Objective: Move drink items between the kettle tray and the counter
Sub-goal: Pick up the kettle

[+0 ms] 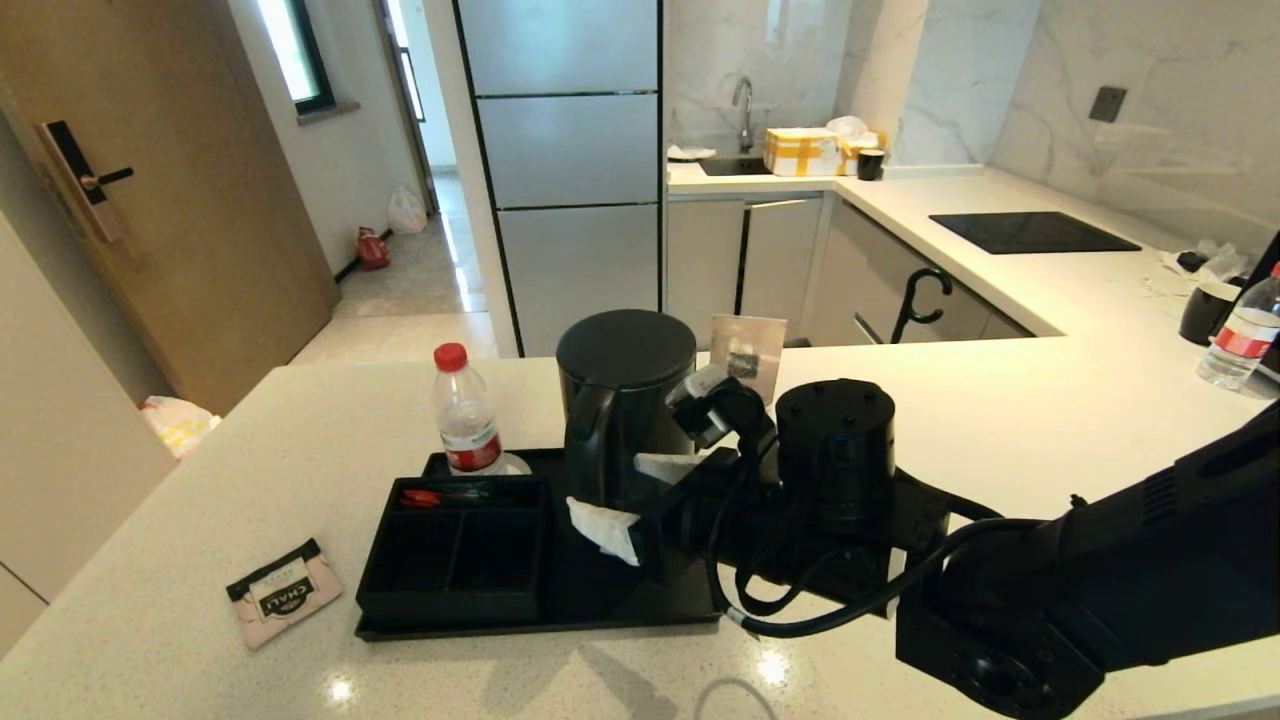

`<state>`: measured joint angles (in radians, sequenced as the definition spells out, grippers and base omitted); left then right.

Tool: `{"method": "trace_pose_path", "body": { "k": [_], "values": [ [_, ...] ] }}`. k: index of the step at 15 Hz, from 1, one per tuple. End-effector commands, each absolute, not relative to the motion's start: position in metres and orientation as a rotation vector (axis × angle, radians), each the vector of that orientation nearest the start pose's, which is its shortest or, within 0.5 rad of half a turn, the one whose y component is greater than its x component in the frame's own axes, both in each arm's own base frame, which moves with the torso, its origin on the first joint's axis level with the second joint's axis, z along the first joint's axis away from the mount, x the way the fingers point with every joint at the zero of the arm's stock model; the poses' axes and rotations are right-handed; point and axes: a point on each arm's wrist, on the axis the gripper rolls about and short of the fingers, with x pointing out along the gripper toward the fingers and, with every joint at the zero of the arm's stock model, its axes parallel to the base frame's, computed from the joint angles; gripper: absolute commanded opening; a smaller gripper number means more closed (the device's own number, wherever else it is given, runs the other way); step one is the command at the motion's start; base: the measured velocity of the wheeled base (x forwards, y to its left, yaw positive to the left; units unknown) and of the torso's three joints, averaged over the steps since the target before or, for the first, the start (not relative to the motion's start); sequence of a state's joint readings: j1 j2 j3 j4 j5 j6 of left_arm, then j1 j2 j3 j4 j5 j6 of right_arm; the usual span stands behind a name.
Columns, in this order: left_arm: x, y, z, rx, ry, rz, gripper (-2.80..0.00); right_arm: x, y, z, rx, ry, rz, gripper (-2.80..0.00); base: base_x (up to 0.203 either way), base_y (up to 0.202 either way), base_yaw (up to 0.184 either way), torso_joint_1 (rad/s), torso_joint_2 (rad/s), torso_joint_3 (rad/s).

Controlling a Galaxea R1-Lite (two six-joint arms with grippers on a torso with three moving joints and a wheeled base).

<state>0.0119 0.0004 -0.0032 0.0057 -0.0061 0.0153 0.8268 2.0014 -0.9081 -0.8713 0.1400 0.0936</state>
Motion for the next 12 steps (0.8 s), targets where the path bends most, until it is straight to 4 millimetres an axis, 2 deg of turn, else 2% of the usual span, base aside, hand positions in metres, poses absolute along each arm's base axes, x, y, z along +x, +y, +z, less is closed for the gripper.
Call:
{"method": "trace_pose_path", "body": {
  "k": [1, 3, 6, 12],
  "values": [
    [-0.023, 0.000, 0.076, 0.015, 0.003, 0.006, -2.80, 0.253, 0.280, 0.123, 0.007, 0.266, 0.954, 0.00, 0.000, 0.000, 0.000, 0.000, 0.00, 0.000],
    [-0.023, 0.000, 0.076, 0.015, 0.002, 0.006, -2.80, 0.253, 0.281, 0.123, 0.007, 0.264, 0.955, 0.00, 0.000, 0.000, 0.000, 0.000, 0.00, 0.000],
    [-0.023, 0.000, 0.076, 0.015, 0.002, 0.006, -2.80, 0.260, 0.303, 0.121, 0.015, 0.234, 0.977, 0.00, 0.000, 0.000, 0.000, 0.000, 0.00, 0.000],
    [-0.023, 0.000, 0.076, 0.015, 0.002, 0.005, -2.80, 0.270, 0.315, 0.126, 0.026, 0.205, 0.980, 0.00, 0.000, 0.000, 0.000, 0.000, 0.00, 0.000]
  ]
}}
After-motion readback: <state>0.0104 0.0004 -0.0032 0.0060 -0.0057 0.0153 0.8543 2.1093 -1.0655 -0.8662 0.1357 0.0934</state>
